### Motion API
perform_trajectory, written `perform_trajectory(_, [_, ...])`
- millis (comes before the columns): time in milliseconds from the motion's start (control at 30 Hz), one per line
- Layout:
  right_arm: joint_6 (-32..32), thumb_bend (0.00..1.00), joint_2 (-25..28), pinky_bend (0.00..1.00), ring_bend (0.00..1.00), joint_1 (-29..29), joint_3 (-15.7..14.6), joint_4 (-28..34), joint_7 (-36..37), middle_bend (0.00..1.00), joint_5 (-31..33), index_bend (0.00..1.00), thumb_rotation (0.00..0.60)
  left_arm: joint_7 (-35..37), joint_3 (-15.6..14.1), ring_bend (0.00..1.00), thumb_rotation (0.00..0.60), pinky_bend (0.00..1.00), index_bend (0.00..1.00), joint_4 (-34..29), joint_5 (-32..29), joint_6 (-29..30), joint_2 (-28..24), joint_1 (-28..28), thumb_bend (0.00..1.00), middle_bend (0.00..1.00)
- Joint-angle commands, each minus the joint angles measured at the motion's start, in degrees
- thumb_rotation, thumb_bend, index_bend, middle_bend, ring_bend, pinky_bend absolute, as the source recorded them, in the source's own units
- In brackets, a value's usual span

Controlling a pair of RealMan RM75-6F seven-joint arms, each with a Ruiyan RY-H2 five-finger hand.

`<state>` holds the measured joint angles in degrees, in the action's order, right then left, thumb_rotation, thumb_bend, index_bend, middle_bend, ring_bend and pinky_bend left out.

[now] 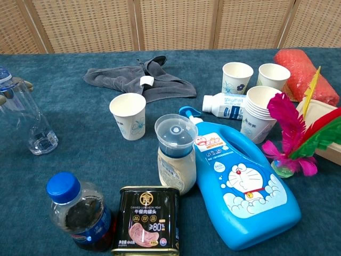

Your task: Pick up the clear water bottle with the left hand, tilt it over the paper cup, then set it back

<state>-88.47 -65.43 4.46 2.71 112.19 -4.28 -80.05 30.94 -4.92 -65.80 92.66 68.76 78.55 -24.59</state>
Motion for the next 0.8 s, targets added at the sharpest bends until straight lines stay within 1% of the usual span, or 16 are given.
perform_trajectory(33, [0.04,0.4,-0.04,0.0,0.0,-0.05,0.01,0.04,-0.1,0.03,-0.04,0.0,0.6,-0.08,-0.28,0.0,0.028,0.0,0.0,-0.8,0.13,0.71,-0.85,0.56,0.37,0.07])
perform_trajectory(500, [0.46,0.4,-0.15,0.0,0.0,-0.57,0.06,0.68,-1.01,0.03,-0.35,0.0,0.6,-0.14,-1.04,0.0,0.024,0.0,0.0,-3.25,0.79,4.53,-3.7,3.26,0.37,0.05])
perform_trajectory(800, [0.81,0.4,-0.17,0.0,0.0,-0.91,0.06,1.03,-1.57,0.03,-0.39,0.0,0.6,0.54,-0.68,0.0,0.021,0.0,0.0,-5.08,1.27,9.67,-5.43,5.9,0.37,0.05])
